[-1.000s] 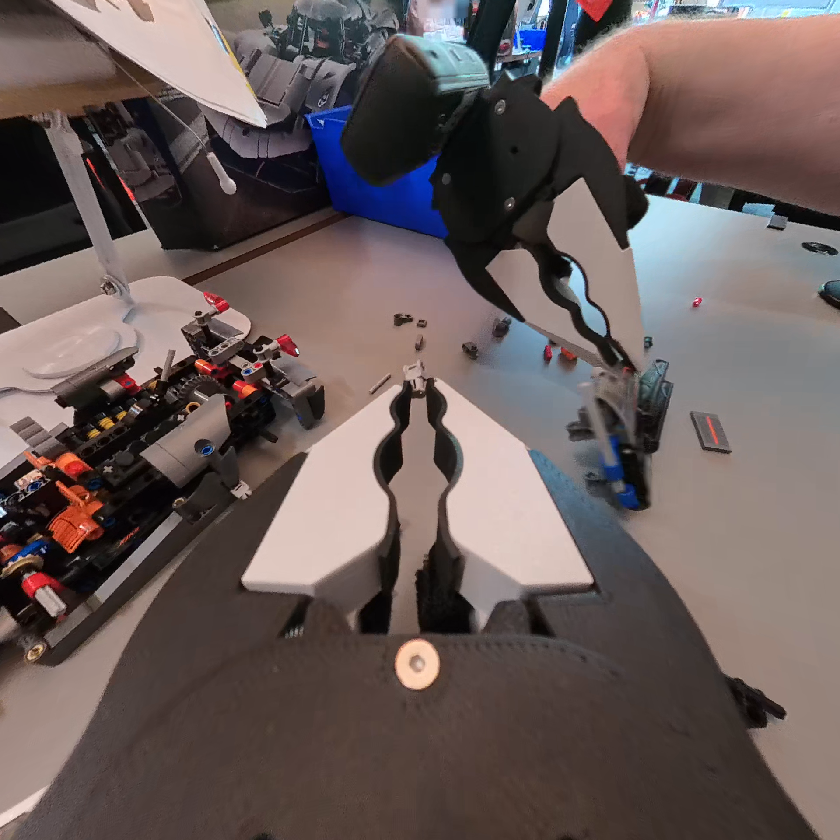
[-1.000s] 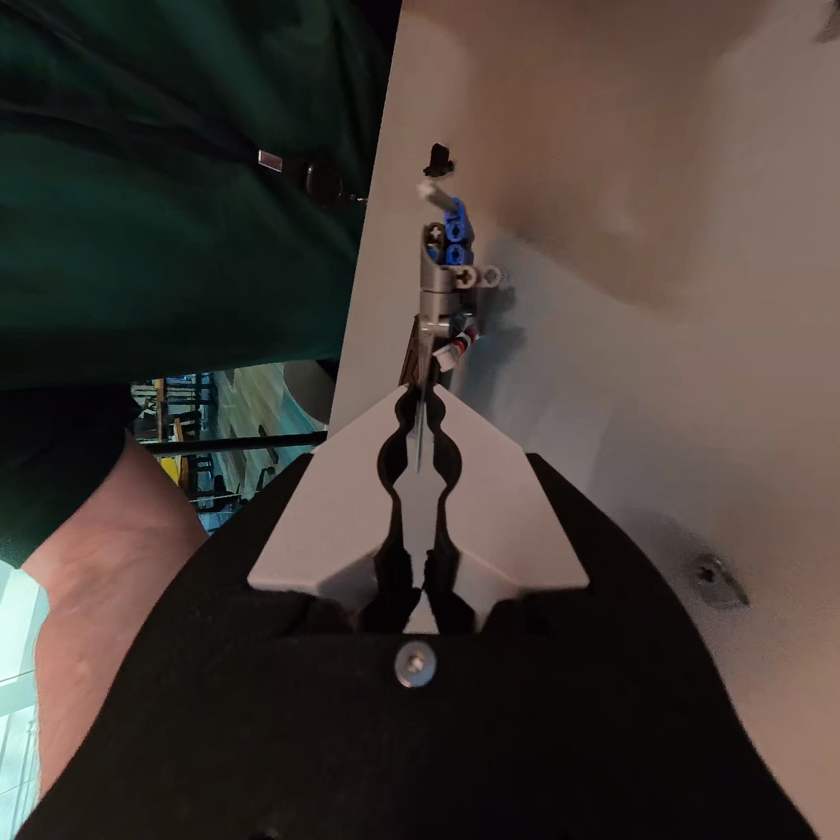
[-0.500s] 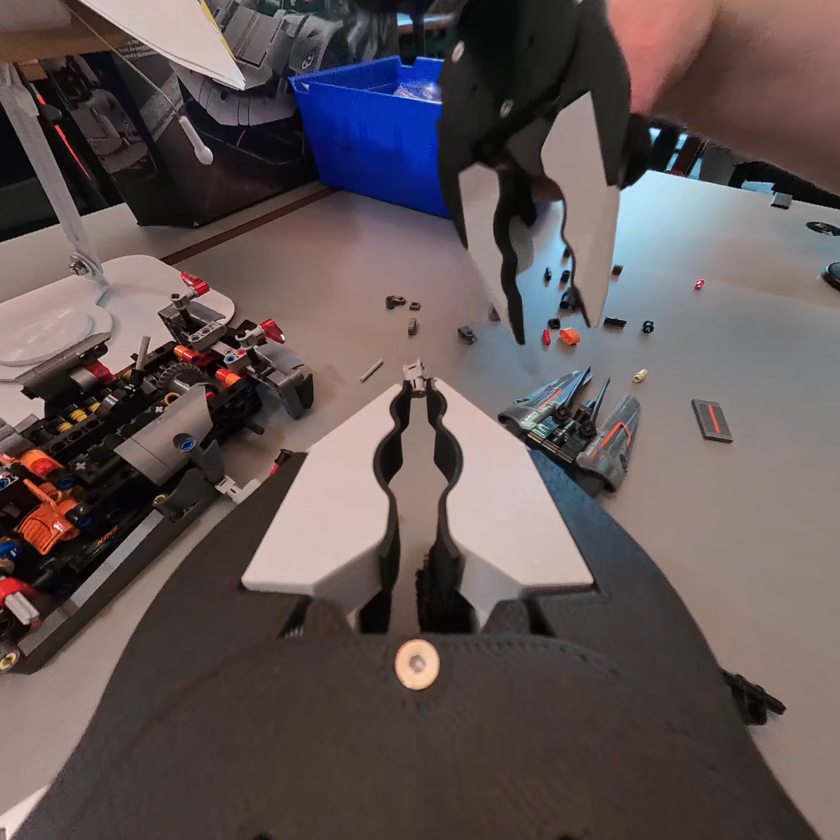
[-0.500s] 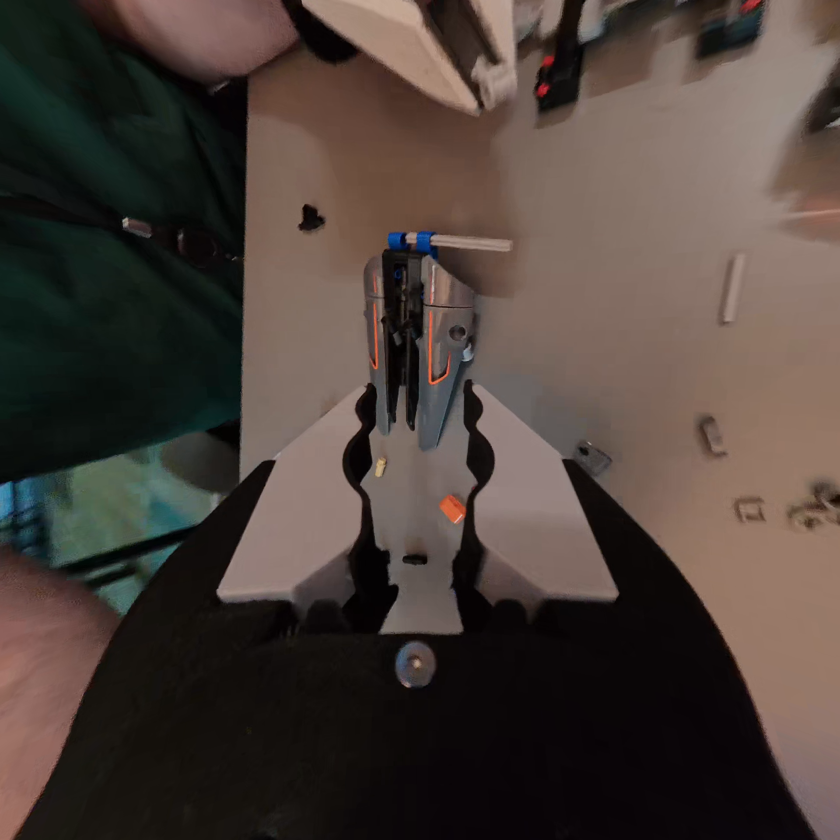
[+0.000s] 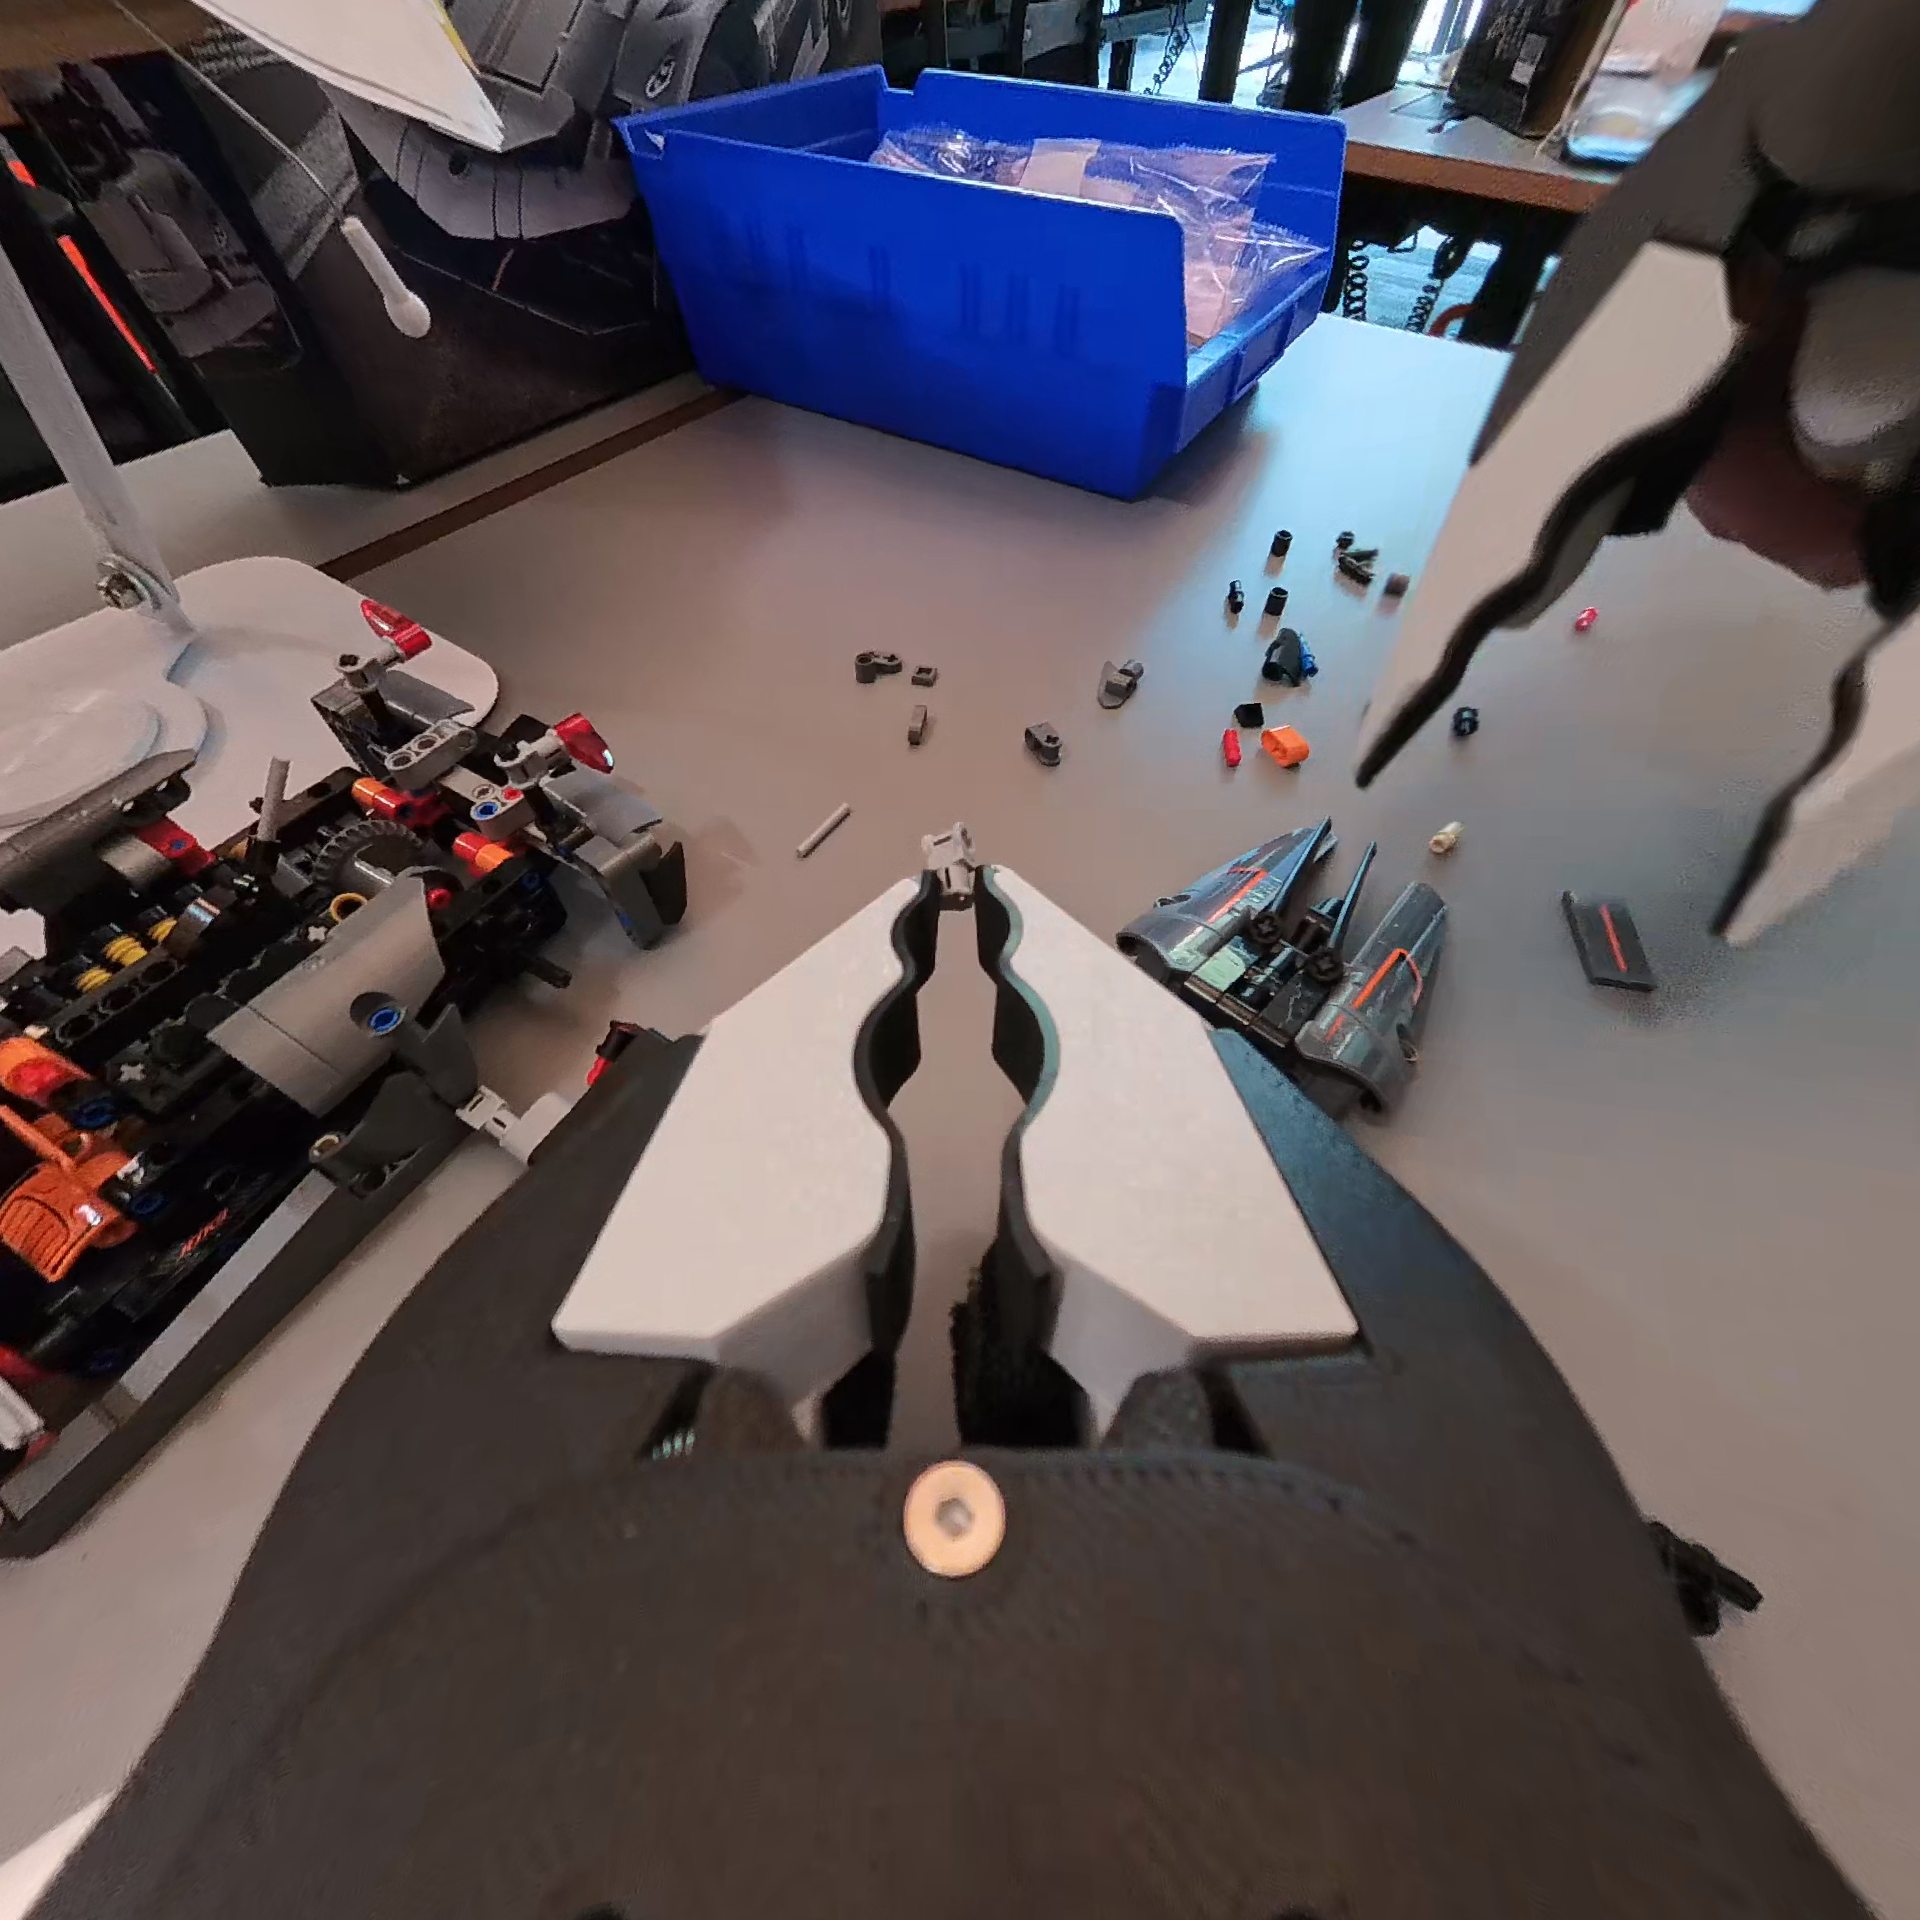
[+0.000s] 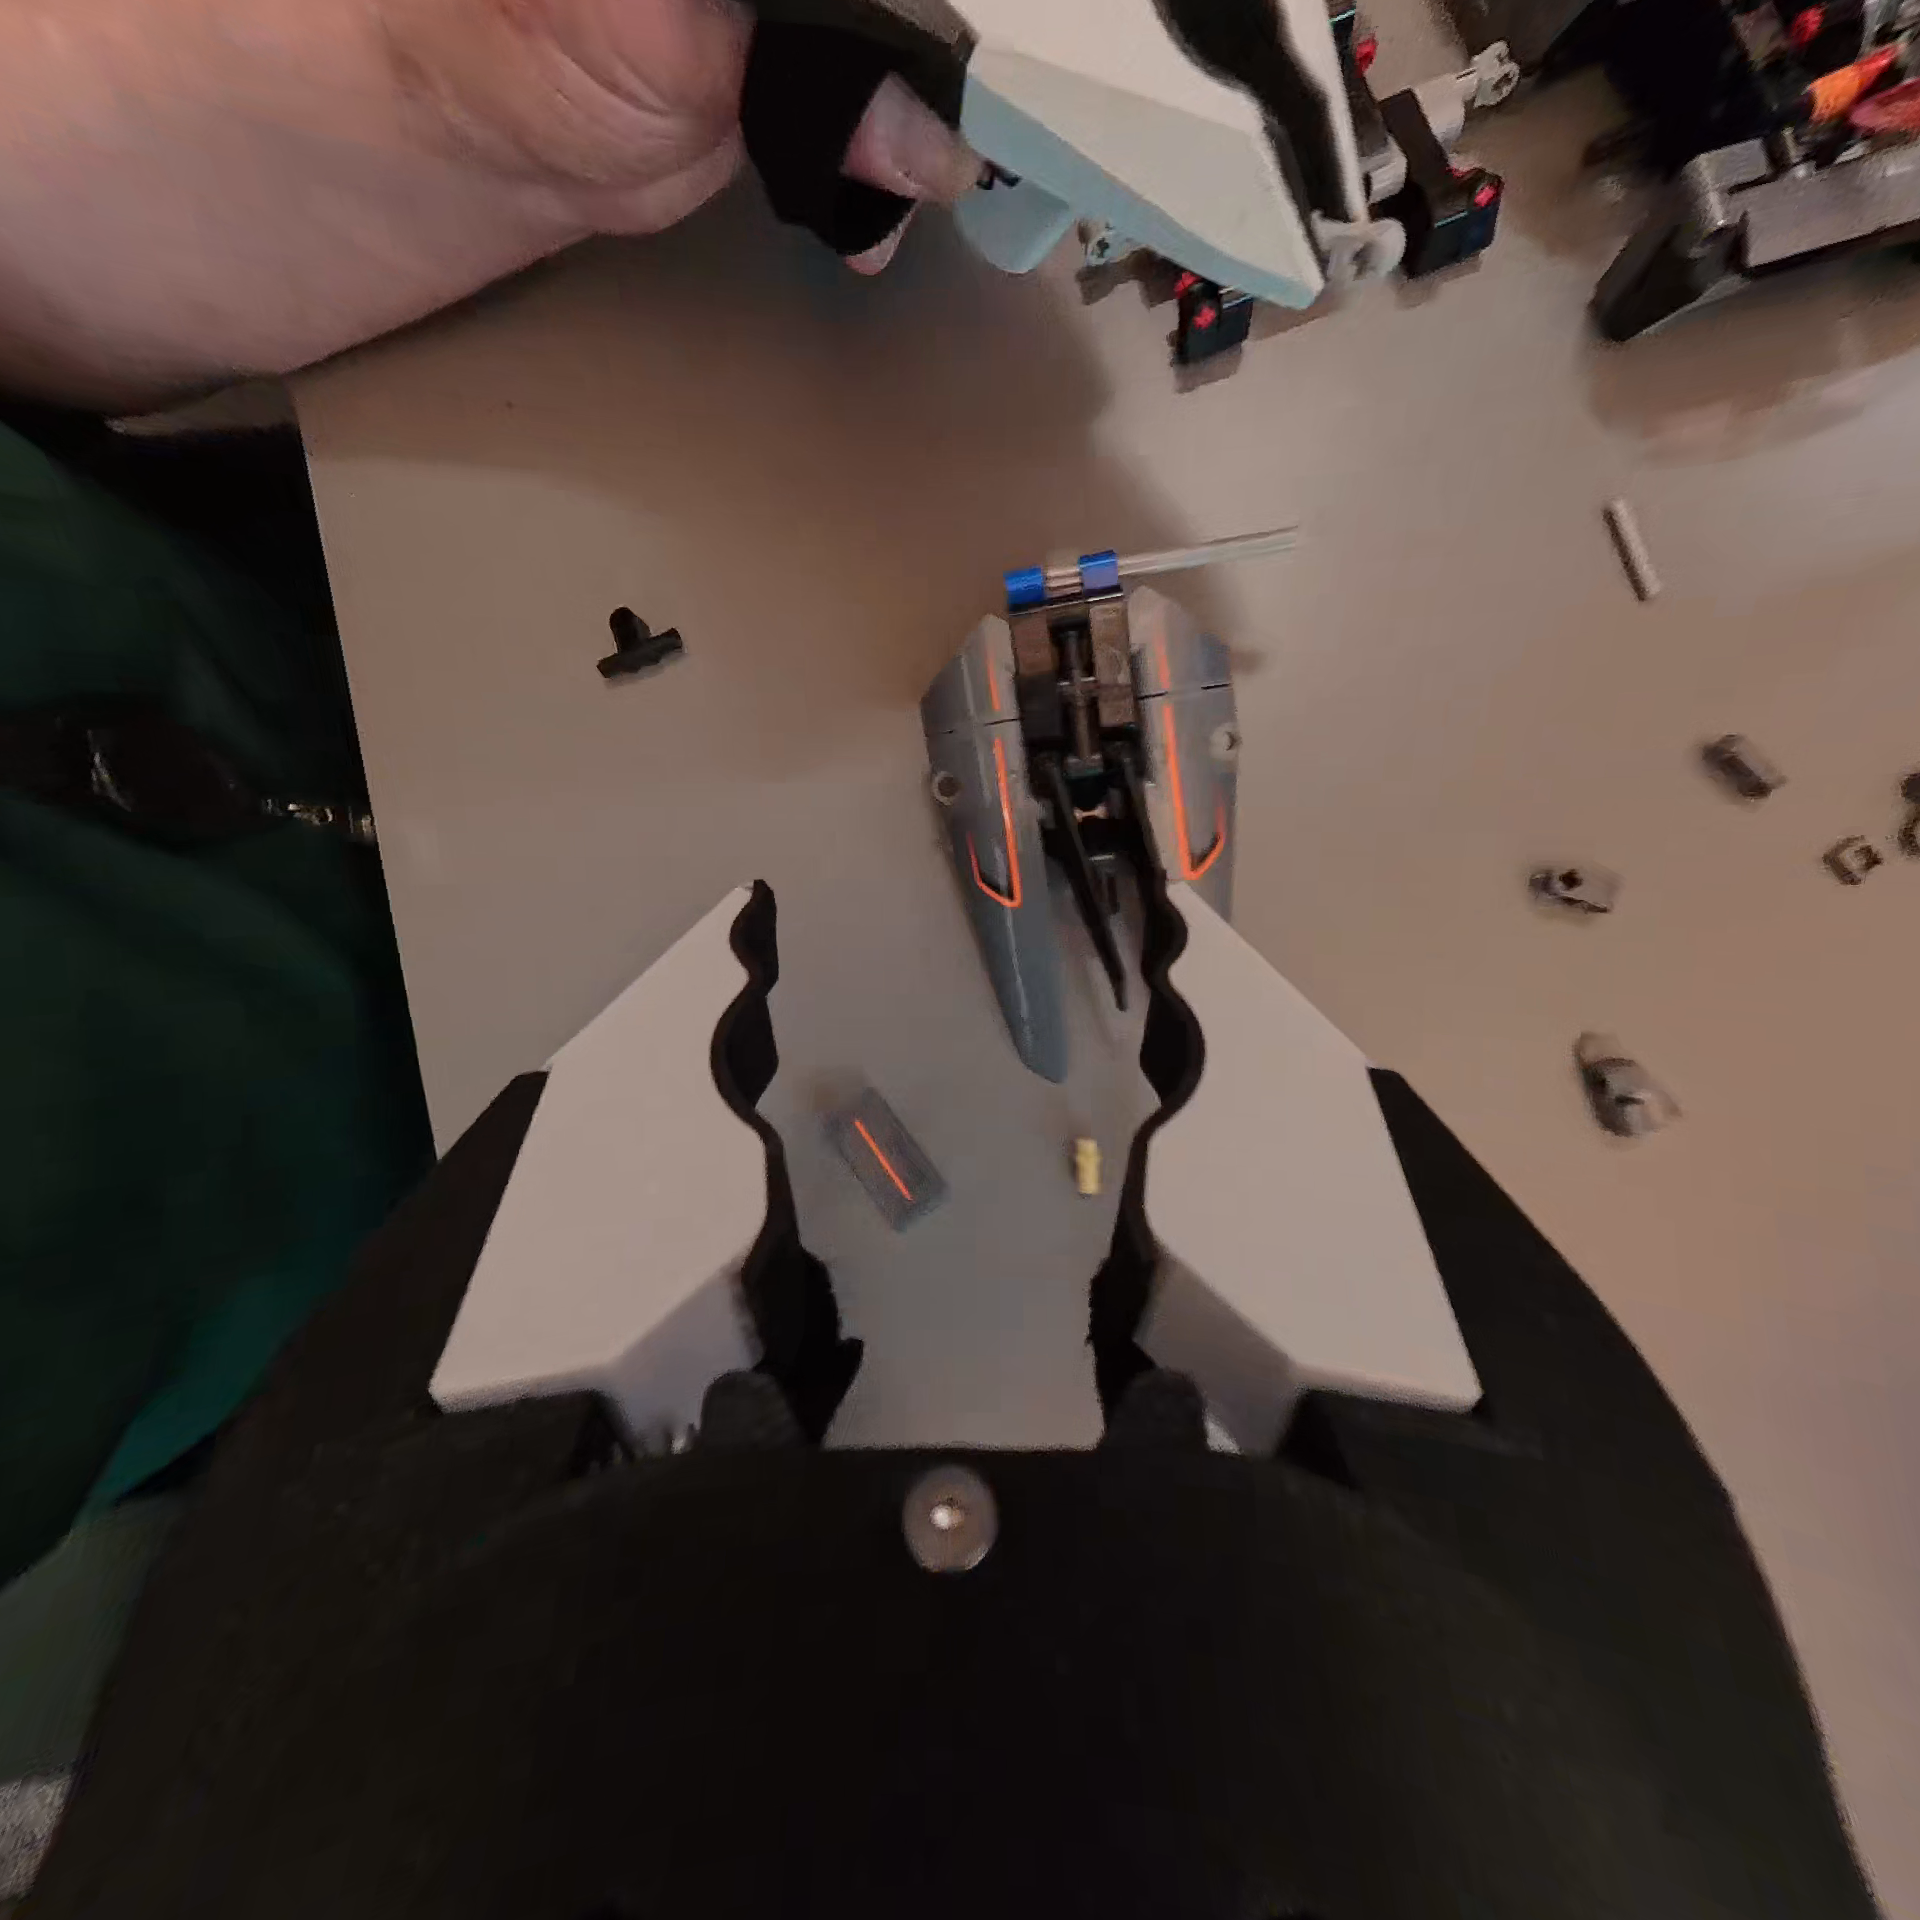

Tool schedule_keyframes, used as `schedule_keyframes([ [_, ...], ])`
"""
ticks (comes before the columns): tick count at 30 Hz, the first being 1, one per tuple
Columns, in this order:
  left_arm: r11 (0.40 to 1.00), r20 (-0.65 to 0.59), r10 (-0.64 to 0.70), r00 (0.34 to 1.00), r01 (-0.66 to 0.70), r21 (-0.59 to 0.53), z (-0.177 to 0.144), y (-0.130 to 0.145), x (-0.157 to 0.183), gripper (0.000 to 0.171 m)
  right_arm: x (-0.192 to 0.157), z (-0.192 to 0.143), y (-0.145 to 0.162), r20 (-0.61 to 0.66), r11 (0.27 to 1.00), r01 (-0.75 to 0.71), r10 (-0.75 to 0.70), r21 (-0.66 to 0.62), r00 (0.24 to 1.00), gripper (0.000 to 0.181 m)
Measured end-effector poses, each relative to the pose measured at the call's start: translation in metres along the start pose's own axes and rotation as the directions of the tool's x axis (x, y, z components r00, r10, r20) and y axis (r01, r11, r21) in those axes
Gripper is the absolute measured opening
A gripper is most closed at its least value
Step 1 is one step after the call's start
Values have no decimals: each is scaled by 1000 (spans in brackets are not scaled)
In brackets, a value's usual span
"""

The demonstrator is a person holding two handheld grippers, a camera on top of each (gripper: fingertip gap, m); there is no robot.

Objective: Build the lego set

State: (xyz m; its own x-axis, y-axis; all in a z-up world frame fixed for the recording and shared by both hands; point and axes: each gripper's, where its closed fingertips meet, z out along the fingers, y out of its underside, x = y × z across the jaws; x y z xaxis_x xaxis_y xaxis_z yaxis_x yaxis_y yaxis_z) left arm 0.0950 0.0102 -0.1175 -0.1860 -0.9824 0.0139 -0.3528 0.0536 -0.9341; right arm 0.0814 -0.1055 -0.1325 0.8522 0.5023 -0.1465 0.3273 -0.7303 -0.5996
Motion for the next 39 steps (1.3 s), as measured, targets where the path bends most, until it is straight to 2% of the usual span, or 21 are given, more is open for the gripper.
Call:
schedule_keyframes([
  [4, 1000, 0, 10, 1000, -10, -18, 1, 2, 2, 5, 11, 13, 11, -136, 1000, 3, -2, 7, 991, 71],
  [10, 1000, 10, 22, 1000, -22, -22, 0, 2, 2, 5, 30, 32, 28, -178, 997, 28, -41, -74, 983, 67],
  [13, 1000, 13, 15, 1000, -15, -16, -2, 1, 0, 5, 34, 30, 26, -168, 994, 66, -80, -86, 983, 57],
  [16, 1000, 11, 9, 1000, -9, -15, -2, 2, -1, 5, 50, 27, 32, -205, 979, 126, -158, -160, 966, 57],
  [20, 1000, 8, 12, 1000, -12, -22, -1, 3, 0, 5, 70, 21, 31, -230, 966, 170, -213, -194, 950, 52],
  [24, 999, 8, 13, 1000, -13, -35, -3, 5, -1, 5, 74, 10, 23, -241, 977, 156, -188, -144, 952, 55],
  [28, 999, -15, 8, 1000, -9, -41, -4, 2, 0, 5, 61, 9, 21, -228, 986, 140, -157, -90, 961, 55],
  [34, 979, 29, 24, 999, -18, -203, 5, 27, -6, 5, 57, 22, 25, -222, 988, 128, -144, -83, 964, 57],
  [39, 970, 19, -13, 1000, 17, -243, 8, 35, -4, 5, 56, 30, 20, -222, 989, 132, -144, -67, 964, 59],
])
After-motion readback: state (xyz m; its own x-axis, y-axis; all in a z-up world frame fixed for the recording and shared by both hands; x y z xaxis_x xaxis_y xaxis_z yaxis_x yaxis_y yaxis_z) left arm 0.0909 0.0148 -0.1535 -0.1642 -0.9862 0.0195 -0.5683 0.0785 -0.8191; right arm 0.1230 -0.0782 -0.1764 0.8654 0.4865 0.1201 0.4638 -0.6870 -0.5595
